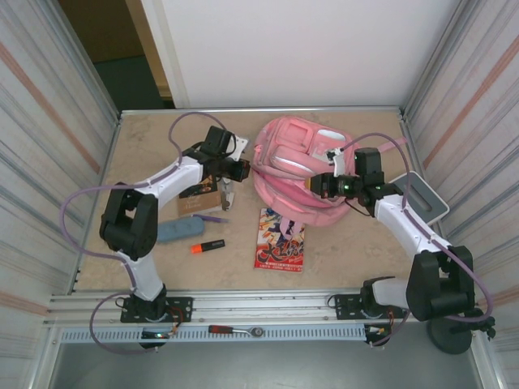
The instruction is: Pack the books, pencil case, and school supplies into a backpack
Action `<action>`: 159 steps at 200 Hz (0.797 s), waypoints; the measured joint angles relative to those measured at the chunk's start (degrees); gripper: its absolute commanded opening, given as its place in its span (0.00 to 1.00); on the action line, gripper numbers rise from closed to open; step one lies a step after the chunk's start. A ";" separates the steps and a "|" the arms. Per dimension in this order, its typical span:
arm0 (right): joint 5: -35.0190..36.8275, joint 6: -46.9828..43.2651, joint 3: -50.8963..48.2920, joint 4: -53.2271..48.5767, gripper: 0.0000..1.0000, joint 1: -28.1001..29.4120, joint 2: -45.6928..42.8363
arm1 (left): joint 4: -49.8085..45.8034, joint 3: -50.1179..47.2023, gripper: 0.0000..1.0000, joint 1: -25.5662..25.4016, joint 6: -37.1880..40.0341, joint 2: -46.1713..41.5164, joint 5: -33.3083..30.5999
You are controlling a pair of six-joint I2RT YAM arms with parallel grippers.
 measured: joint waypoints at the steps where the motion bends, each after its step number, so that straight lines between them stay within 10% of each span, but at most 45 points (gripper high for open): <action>1: -0.07 0.02 0.00 -0.02 0.00 -0.07 0.00 | 0.00 0.11 0.00 0.04 -0.02 0.13 0.13; 159: -5.22 1.60 10.29 -6.75 0.00 -1.73 2.58 | 4.04 14.82 0.00 2.67 -3.37 15.82 5.88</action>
